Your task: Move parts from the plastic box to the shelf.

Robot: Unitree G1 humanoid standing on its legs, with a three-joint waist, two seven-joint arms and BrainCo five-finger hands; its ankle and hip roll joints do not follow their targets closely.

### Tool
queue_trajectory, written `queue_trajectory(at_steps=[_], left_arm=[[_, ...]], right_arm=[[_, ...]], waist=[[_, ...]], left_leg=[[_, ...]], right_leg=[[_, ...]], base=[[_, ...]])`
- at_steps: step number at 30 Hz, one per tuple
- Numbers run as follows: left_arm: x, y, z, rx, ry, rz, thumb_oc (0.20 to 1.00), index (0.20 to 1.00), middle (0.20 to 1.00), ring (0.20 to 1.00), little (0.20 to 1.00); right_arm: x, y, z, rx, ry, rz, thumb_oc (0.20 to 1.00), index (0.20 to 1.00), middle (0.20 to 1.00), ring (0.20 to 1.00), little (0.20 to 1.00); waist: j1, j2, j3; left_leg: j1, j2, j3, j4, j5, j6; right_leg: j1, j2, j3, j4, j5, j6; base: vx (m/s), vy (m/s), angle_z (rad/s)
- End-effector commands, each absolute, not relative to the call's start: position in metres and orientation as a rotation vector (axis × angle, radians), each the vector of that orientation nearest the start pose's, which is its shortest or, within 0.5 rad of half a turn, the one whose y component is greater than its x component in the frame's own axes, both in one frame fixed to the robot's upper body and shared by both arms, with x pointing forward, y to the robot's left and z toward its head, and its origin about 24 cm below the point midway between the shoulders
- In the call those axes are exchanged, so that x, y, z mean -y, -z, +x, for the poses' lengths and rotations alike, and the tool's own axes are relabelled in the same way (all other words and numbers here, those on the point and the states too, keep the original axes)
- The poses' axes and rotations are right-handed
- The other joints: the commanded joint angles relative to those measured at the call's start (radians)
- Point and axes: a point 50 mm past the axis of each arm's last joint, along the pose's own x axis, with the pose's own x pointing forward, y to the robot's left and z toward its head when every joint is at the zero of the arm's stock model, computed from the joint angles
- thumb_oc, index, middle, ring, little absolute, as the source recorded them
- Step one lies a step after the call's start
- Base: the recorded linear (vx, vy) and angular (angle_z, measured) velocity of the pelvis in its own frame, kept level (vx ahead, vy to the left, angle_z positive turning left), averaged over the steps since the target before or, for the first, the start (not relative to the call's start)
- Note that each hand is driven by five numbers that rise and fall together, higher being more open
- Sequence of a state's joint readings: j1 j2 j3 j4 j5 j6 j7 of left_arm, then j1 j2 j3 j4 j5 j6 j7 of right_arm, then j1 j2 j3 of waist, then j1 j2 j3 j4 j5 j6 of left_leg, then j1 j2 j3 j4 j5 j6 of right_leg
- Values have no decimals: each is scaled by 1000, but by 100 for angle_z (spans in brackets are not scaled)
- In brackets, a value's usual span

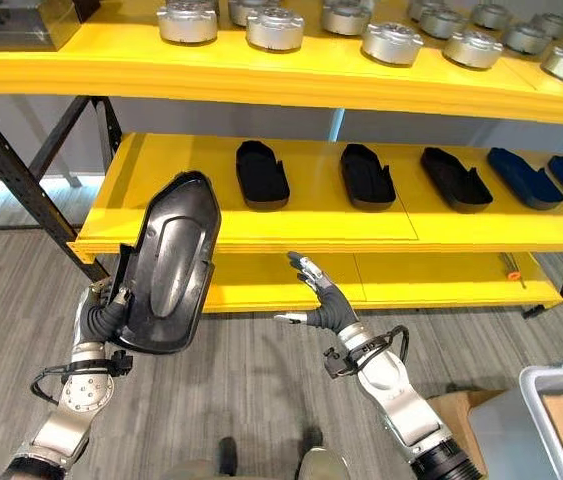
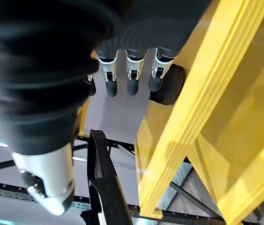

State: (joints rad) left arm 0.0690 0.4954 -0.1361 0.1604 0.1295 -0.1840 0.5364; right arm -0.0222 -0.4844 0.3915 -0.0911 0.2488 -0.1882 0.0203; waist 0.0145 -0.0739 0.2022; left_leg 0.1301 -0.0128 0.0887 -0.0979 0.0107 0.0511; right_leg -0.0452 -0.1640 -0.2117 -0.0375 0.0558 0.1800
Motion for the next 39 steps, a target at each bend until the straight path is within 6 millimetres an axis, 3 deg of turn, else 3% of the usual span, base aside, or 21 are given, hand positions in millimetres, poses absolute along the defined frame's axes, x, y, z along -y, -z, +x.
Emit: queue_trajectory(at_steps=[1,3,7,9,10,13,14,15,16,18,20,21,23,25,28,31,36,39], left_arm=[[-233,-70,241,285,-312,588,200,200,200,200,200],[-230,-65,239,246,-293,581,200,200,200,200,200],[-228,-61,237,238,-318,565,200,200,200,200,200],[-227,-60,237,234,-327,554,200,200,200,200,200],[-227,-61,238,236,-331,552,200,200,200,200,200],[-227,-62,242,242,-344,552,200,200,200,200,200],[-228,-63,245,237,-360,541,200,200,200,200,200],[-230,-63,245,233,-369,535,200,200,200,200,200],[-232,-59,242,219,-382,520,200,200,200,200,200],[-233,-57,240,209,-384,511,200,200,200,200,200],[-234,-55,237,204,-383,504,200,200,200,200,200],[-234,-51,232,201,-378,497,200,200,200,200,200],[-234,-50,231,203,-374,496,200,200,200,200,200],[-235,-50,230,203,-380,508,200,200,200,200,200],[-235,-48,231,197,-385,511,200,200,200,200,200],[-233,-49,235,196,-368,507,200,200,200,200,200],[-227,-58,244,256,-327,523,200,200,200,200,200],[-226,-65,247,288,-325,537,200,200,200,200,200]], right_arm=[[138,-93,244,317,-448,-188,1000,1000,1000,1000,1000],[139,-93,244,318,-452,-197,1000,1000,1000,1000,1000],[140,-93,247,320,-451,-196,1000,1000,1000,1000,1000],[141,-92,248,326,-441,-198,1000,1000,1000,1000,1000],[141,-93,249,331,-440,-195,1000,1000,1000,1000,1000],[140,-94,250,338,-444,-203,1000,1000,1000,1000,1000],[139,-94,250,338,-450,-206,1000,1000,1000,1000,1000],[139,-94,250,336,-454,-210,1000,1000,1000,1000,1000],[139,-93,248,328,-453,-218,1000,1000,1000,1000,1000],[141,-93,246,325,-448,-226,1000,1000,1000,1000,1000],[143,-91,244,320,-441,-233,1000,1000,1000,1000,1000],[147,-89,240,319,-434,-240,1000,1000,1000,1000,1000],[149,-88,238,315,-433,-237,1000,1000,1000,1000,1000],[151,-87,237,307,-448,-231,1000,1000,1000,1000,1000],[155,-84,238,293,-434,-213,1000,1000,1000,1000,1000],[158,-83,239,286,-395,-200,1000,1000,1000,1000,1000],[161,-89,238,327,-332,-196,1000,1000,1000,1000,1000],[160,-95,239,359,-323,-186,1000,1000,1000,1000,1000]], waist=[[10,12,-21],[11,11,-36],[25,3,-49],[40,10,-43],[40,11,-36],[24,14,-33],[-1,30,-33],[-10,38,-34],[-21,52,-37],[-21,58,-41],[-15,63,-43],[-18,53,-40],[-23,51,-39],[-24,52,-38],[-23,73,-42],[-25,73,-48],[-37,54,-50],[-33,48,-40]], left_leg=[[22,24,177,100,-84,-60],[22,39,193,137,-102,-73],[1,49,202,234,-136,-88],[-61,74,191,388,-75,-117],[-98,101,194,500,-70,-128],[-198,167,213,707,-9,-146],[-202,251,251,672,22,-155],[-178,274,271,620,30,-157],[-121,287,290,428,74,-169],[-110,287,272,306,98,-181],[-120,321,241,210,174,-206],[-138,381,249,148,239,-232],[-142,393,267,141,245,-238],[-121,389,250,117,219,-237],[-102,353,225,120,182,-231],[-97,322,225,132,135,-209],[-63,227,199,156,42,-146],[-69,194,194,174,15,-115]], right_leg=[[26,22,-52,23,86,9],[69,30,-75,19,42,-21],[105,20,-109,6,24,-42],[142,30,-122,-2,1,-73],[155,35,-125,-1,-14,-88],[152,34,-129,38,-54,-125],[152,45,-128,70,-86,-136],[158,47,-134,76,-93,-135],[176,36,-145,73,-89,-119],[186,22,-146,67,-83,-104],[199,9,-139,54,-79,-93],[219,-29,-143,49,-80,-80],[224,-42,-151,54,-85,-76],[222,-64,-148,76,-95,-62],[217,-61,-140,111,-106,-59],[213,-66,-132,122,-100,-54],[183,-106,-65,168,-79,-6],[172,-118,-47,207,-92,5]], base=[[298,-175,29],[343,-227,29],[196,-158,11],[152,-171,-3],[134,-165,2],[140,-81,13],[221,64,21],[309,277,23],[211,284,12],[158,275,3],[159,379,-9],[161,434,-17],[110,335,-9],[113,307,-4],[127,324,-22],[96,281,-12],[123,353,14],[61,287,7]])
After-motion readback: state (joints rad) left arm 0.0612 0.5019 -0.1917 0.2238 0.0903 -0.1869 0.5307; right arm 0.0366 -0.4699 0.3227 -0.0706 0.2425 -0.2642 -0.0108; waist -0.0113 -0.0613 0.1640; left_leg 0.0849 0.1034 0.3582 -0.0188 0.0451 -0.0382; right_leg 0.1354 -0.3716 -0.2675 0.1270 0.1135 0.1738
